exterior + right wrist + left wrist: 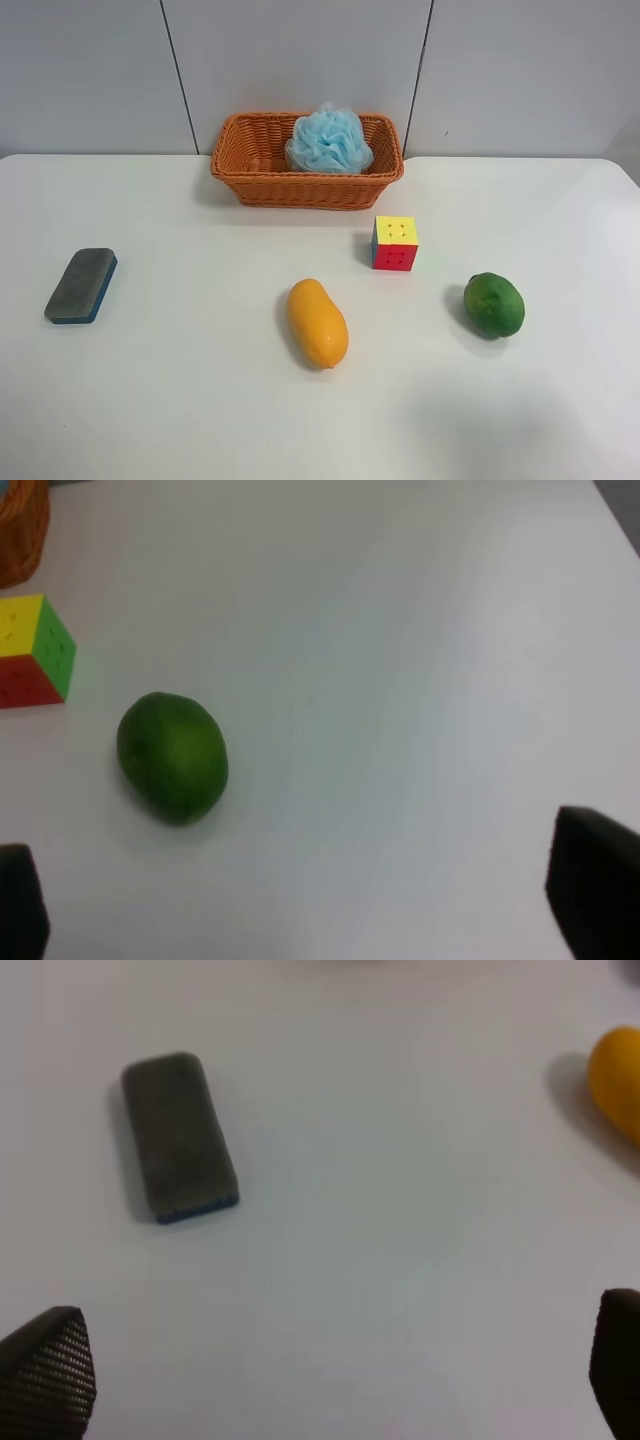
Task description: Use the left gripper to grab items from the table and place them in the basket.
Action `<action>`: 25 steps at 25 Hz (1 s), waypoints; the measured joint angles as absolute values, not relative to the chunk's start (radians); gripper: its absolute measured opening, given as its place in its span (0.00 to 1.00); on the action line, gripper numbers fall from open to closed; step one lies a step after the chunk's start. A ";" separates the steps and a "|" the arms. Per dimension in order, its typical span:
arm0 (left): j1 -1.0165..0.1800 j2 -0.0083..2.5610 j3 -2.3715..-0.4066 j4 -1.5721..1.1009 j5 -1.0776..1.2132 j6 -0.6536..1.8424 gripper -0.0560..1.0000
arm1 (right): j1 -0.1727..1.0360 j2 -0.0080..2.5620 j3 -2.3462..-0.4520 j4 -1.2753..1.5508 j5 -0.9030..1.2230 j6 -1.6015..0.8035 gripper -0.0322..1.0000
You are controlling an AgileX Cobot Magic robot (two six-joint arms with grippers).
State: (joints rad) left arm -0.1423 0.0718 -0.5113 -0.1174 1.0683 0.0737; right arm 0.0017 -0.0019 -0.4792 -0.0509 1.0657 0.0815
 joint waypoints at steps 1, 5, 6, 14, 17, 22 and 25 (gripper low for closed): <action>-0.131 0.052 -0.511 -0.117 1.067 0.074 0.99 | 0.002 -0.002 -0.479 -0.051 1.066 0.082 0.99; -0.089 -0.004 -0.511 -0.122 1.067 0.085 0.99 | 0.002 -0.002 -0.479 -0.051 1.066 0.082 0.99; -0.081 -0.004 -0.511 -0.126 1.067 0.094 0.99 | 0.002 -0.002 -0.479 -0.051 1.066 0.082 0.99; -0.065 -0.005 -0.511 -0.138 1.067 0.107 0.99 | 0.002 -0.002 -0.479 -0.051 1.066 0.082 0.99; -0.051 -0.005 -0.511 -0.139 1.067 0.108 0.99 | 0.002 -0.002 -0.479 -0.051 1.066 0.082 0.99; -0.049 -0.005 -0.511 -0.139 1.067 0.110 0.99 | 0.002 -0.002 -0.479 -0.051 1.066 0.082 0.99; -0.049 -0.005 -0.511 -0.139 1.067 0.110 0.99 | 0.002 -0.002 -0.479 -0.051 1.066 0.082 0.99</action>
State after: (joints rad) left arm -0.0486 -0.0049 -0.5113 -0.1388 1.0670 0.1103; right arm 0.0017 -0.0019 -0.4792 -0.0509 1.0657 0.0815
